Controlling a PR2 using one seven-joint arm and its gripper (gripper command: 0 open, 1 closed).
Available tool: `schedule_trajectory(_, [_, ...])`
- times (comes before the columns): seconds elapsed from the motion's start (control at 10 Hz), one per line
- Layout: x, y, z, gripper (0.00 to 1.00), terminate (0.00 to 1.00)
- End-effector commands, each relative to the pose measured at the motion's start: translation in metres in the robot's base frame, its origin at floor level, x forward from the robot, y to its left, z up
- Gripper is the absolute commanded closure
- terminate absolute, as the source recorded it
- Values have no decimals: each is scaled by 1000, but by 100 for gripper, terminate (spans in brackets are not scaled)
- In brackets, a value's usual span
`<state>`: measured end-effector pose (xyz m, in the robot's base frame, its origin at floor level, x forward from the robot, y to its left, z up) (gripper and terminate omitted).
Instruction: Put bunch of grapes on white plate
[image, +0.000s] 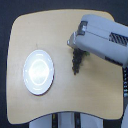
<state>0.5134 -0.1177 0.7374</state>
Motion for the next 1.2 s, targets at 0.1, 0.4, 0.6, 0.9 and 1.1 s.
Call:
schedule_trajectory(0.1, [1,0,-21,0,0])
schedule_trajectory(0.4, [-2,-1,-26,0,0])
schedule_trajectory(0.6, [-1,-2,-22,100,0])
schedule_trajectory(0.9, [-2,5,-20,100,0])
schedule_trajectory(1.1, [2,4,-16,100,0])
